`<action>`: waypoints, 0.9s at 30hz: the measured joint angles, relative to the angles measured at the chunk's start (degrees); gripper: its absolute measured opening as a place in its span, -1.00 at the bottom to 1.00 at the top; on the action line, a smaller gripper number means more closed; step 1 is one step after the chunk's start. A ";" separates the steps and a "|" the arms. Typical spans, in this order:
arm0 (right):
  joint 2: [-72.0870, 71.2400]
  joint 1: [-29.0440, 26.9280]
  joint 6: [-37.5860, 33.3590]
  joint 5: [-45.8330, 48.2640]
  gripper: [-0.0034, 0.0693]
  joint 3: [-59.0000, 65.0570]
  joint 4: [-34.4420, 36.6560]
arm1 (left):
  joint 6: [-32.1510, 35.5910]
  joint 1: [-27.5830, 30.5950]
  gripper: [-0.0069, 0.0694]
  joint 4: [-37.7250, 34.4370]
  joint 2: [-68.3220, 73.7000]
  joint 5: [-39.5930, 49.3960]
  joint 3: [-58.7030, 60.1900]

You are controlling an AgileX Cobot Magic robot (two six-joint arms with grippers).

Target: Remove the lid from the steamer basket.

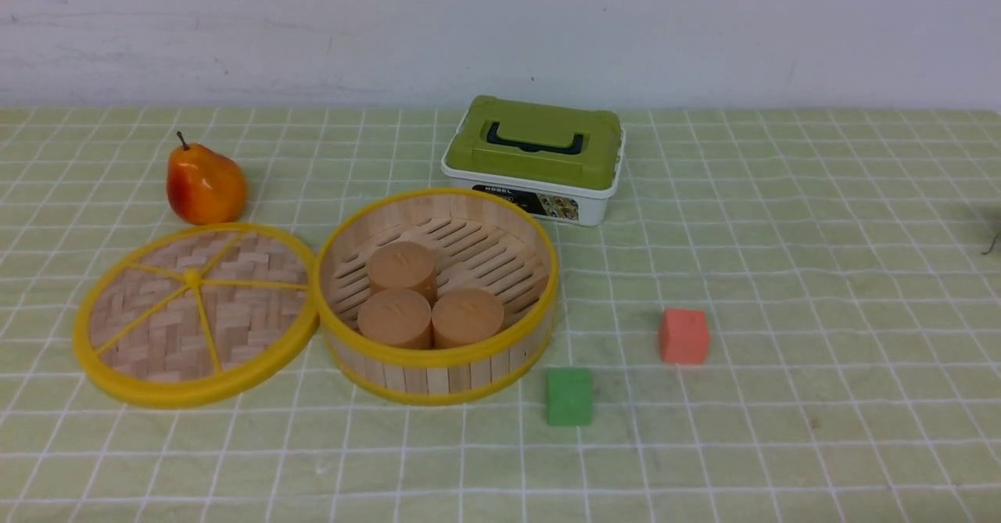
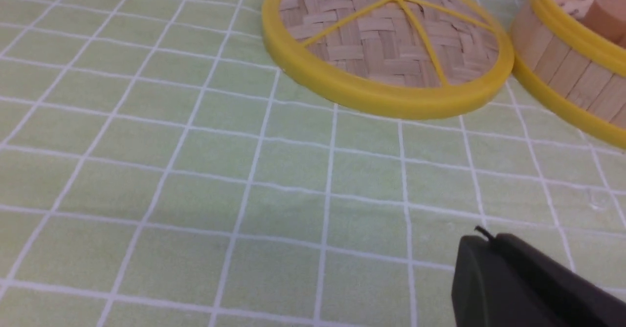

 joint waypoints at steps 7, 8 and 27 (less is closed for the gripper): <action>0.00 0.00 0.00 0.00 -0.24 0.00 0.00 | 5.95 0.00 -0.85 -3.01 0.00 0.04 0.00; 0.00 0.00 0.00 0.00 -0.24 0.00 0.00 | 6.09 0.00 -0.85 -3.09 0.00 0.04 0.00; 0.00 0.00 0.00 0.00 -0.24 0.00 0.00 | 6.32 0.00 -0.84 -3.22 0.00 0.04 0.00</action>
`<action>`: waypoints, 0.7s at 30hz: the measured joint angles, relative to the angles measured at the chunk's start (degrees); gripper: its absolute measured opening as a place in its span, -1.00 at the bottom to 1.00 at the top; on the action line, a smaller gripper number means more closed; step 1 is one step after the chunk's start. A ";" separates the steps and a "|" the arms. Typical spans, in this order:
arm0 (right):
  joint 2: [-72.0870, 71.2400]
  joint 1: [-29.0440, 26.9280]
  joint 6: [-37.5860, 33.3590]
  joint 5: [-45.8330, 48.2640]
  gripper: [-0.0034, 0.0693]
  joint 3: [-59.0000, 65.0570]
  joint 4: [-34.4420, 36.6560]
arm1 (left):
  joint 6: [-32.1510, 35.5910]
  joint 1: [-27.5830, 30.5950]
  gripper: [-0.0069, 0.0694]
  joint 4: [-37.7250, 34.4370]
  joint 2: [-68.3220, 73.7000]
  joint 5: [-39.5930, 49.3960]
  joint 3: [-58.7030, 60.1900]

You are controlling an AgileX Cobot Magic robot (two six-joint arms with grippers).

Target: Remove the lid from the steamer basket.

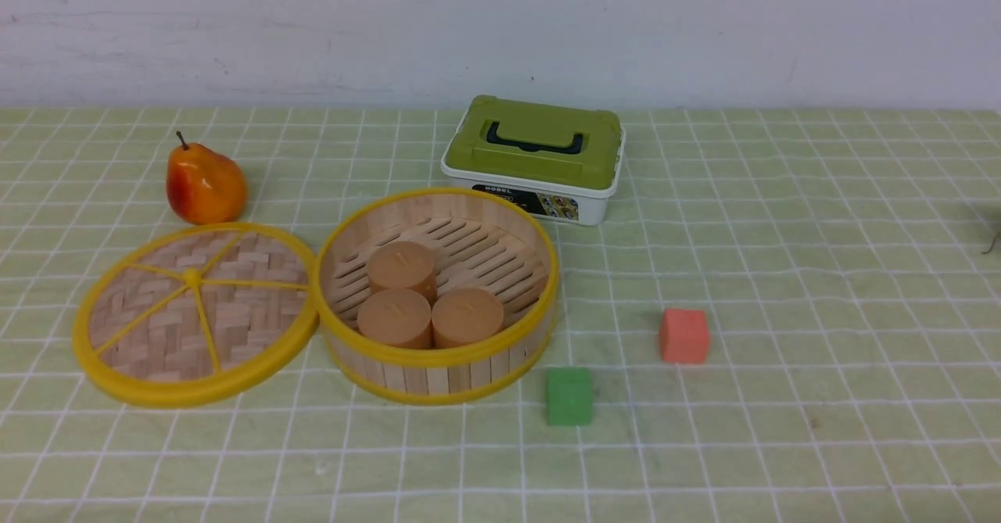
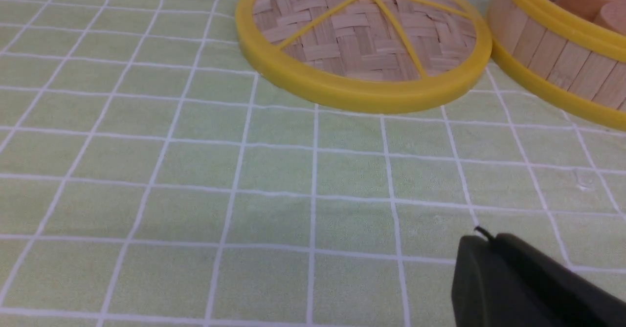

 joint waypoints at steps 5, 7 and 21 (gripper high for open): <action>0.00 0.00 0.00 0.00 -0.24 0.00 0.00 | 0.00 0.00 -0.82 0.00 0.00 0.00 0.00; 0.00 0.00 0.00 0.00 -0.24 0.00 0.00 | 0.00 0.00 -0.82 0.00 0.00 0.00 0.00; 0.00 0.00 0.00 0.00 -0.24 0.00 0.00 | 0.00 0.00 -0.79 0.00 0.00 0.00 0.00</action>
